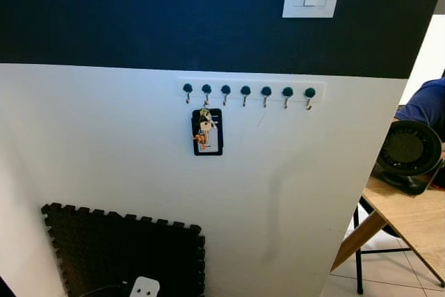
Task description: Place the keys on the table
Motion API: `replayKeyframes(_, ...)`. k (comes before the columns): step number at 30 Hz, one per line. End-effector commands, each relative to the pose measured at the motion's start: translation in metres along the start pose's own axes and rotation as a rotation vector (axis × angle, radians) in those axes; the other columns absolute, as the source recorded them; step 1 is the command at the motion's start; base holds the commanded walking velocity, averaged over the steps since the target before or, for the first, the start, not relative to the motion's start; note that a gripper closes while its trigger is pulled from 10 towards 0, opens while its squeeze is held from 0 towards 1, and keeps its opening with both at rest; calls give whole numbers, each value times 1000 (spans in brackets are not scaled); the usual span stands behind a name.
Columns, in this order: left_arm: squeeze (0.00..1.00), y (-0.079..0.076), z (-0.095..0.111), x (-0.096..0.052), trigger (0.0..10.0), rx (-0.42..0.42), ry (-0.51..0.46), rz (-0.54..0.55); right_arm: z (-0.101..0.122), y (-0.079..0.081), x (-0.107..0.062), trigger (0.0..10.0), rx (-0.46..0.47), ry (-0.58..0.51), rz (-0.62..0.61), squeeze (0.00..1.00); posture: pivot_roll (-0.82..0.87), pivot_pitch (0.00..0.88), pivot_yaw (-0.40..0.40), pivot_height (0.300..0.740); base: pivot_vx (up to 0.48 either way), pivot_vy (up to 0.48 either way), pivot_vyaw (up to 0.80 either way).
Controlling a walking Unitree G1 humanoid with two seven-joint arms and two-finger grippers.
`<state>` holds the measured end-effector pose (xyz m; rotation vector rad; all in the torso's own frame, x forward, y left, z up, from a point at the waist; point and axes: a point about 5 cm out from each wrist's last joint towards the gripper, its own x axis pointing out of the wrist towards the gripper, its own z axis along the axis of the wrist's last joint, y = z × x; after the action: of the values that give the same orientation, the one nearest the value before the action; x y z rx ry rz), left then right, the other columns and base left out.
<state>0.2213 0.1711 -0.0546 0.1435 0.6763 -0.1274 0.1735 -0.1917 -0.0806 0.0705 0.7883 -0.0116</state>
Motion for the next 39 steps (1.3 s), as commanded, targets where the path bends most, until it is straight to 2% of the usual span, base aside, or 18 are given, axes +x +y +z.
replayKeyframes(1,0,-1,2,1,10000,-15,-2,8,3,-3,0,10000,7,-12,-5,0,41,0,-12,740,0,0,0)
replayKeyframes(15,0,-1,3,2,10000,-22,-5,7,11,-2,1,10000,94,-78,42,0,41,2,-13,740,0,0,0)
replayKeyframes(18,0,-1,2,1,10000,-21,-4,9,9,-4,1,10000,41,-46,10,0,44,3,-16,740,0,0,0)
replayKeyframes(23,0,-1,1,1,10000,-23,-5,13,8,-1,2,10000,9,-32,21,0,43,3,-20,740,0,0,0)
replayKeyframes(39,0,-4,3,1,10000,-29,-14,5,7,0,3,10000,5,-11,3,0,38,0,-18,740,0,0,0)
